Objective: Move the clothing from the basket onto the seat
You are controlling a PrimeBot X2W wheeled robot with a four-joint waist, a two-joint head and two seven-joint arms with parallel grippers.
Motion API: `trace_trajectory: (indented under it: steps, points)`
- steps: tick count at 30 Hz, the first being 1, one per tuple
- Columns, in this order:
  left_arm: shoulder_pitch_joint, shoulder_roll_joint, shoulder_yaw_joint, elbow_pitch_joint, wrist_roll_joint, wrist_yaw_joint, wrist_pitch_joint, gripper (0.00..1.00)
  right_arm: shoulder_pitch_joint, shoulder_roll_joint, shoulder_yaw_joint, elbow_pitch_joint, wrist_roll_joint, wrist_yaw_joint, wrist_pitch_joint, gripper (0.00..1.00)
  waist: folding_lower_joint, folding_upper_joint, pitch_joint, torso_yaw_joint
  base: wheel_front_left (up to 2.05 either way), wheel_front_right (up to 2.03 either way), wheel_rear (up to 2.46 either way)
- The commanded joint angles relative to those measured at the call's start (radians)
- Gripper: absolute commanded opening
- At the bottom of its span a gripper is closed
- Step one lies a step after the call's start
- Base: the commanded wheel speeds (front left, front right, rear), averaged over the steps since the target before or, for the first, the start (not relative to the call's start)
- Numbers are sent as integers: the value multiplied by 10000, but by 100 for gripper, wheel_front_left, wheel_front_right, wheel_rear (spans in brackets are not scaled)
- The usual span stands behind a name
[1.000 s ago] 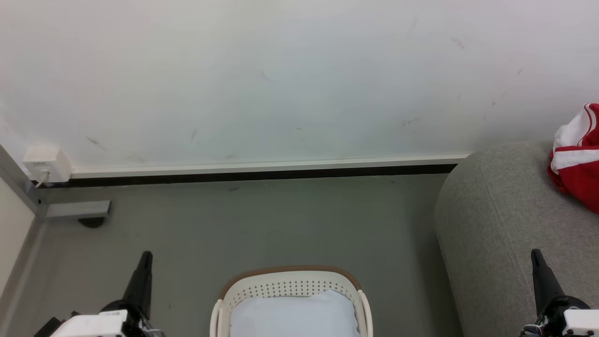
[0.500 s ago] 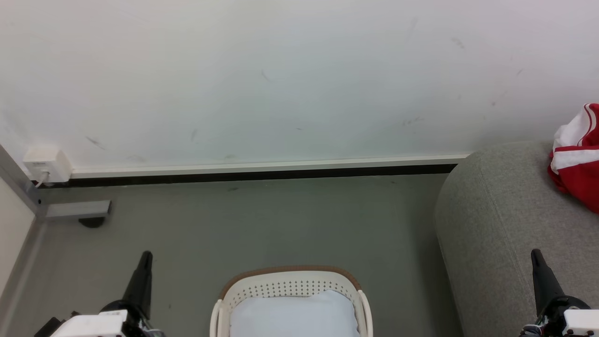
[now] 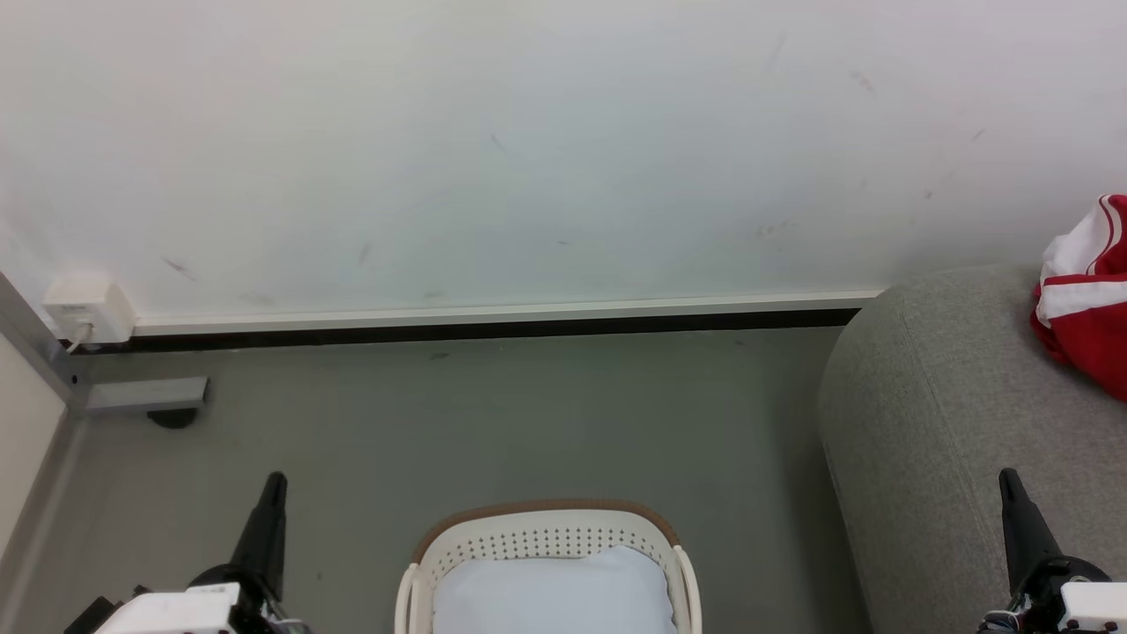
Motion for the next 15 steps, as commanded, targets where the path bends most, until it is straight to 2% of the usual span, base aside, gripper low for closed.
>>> trace_trajectory:
  steps: [1, 15]
  points:
    - [-89, 23, 21, -34, -133, -54, 32, 0, -133, -65, -6, -40, 22, 0, 38, 0, 0, 0, 0, 0, 0, 0, 0]
    - [-89, 23, 20, -33, -133, -55, 32, 0, -133, -66, -6, -40, 22, 0, 38, 0, 0, 0, 0, 0, 0, 0, 0]
